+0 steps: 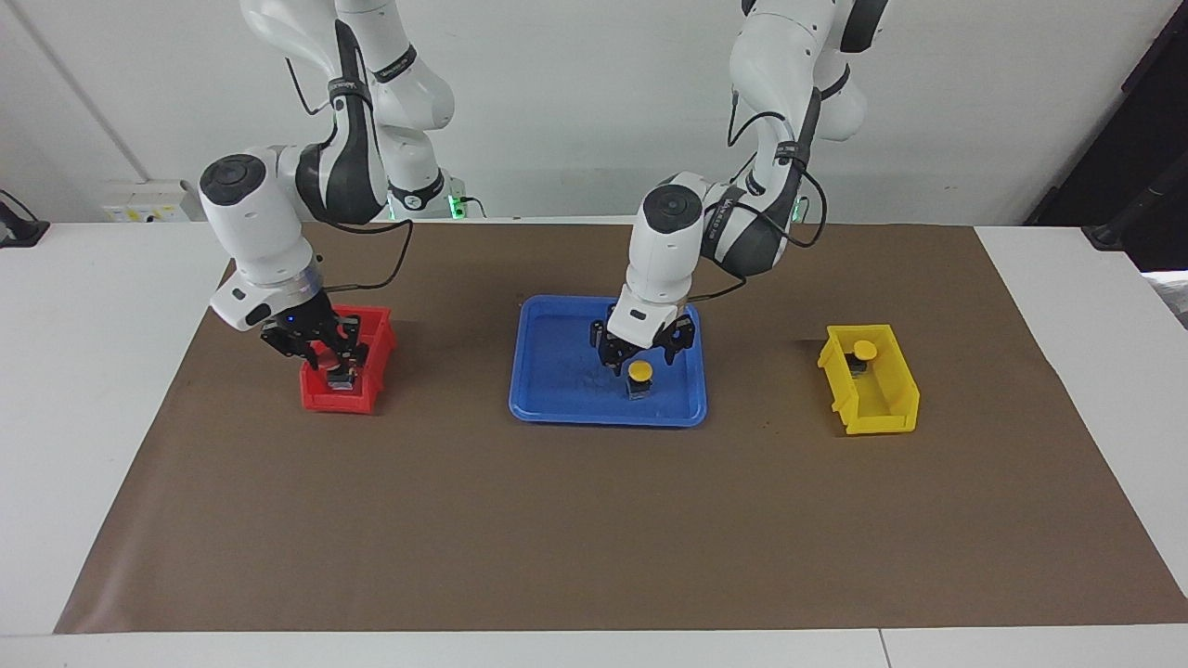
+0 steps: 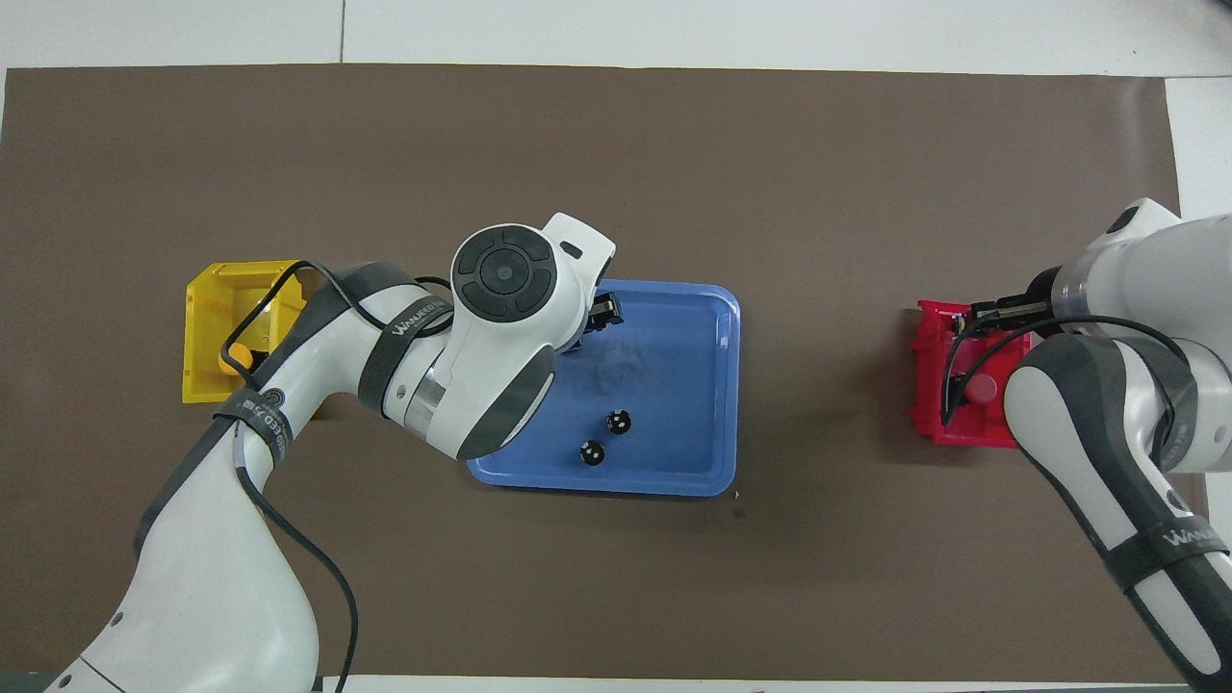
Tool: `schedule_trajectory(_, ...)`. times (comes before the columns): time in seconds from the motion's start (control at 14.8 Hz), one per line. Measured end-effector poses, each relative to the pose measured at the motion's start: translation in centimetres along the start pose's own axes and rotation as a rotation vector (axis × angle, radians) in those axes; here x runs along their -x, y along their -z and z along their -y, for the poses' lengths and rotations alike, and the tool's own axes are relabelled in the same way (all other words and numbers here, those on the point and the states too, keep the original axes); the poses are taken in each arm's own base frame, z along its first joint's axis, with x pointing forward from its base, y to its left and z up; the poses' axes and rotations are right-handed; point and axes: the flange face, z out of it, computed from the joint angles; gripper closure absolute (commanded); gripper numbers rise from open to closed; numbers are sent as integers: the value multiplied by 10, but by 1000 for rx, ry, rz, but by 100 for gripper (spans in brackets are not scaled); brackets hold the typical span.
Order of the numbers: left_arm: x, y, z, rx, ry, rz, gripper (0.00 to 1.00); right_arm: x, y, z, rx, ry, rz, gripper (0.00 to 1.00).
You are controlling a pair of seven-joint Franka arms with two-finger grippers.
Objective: Sort red and yellow buttons by color
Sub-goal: 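Grasp the last yellow button in the tray with the left gripper, then drop the yellow button into the yellow bin with the left gripper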
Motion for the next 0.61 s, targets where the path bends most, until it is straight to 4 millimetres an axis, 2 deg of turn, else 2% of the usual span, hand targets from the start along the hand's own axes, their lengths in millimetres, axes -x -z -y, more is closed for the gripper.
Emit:
schedule_trajectory(0.07, -1, 0, 0, 2, 3, -3, 20, 2, -3, -1, 0, 2, 3, 80)
schedule_trajectory(0.34, -3, -11, 1, -2, 9, -1, 29, 7, -13, -4, 0, 0, -3, 80)
schedule_trajectory(0.41, -4, -14, 1, -3, 9, 1, 69, 9, -16, -4, 0, 0, -3, 80)
schedule_trajectory(0.47, -4, -16, 1, -5, 10, 2, 98, 10, -19, -4, 0, 1, -10, 80)
schedule_trajectory(0.61, -4, -16, 1, -5, 13, 2, 98, 12, -25, -1, -1, 4, -17, 80)
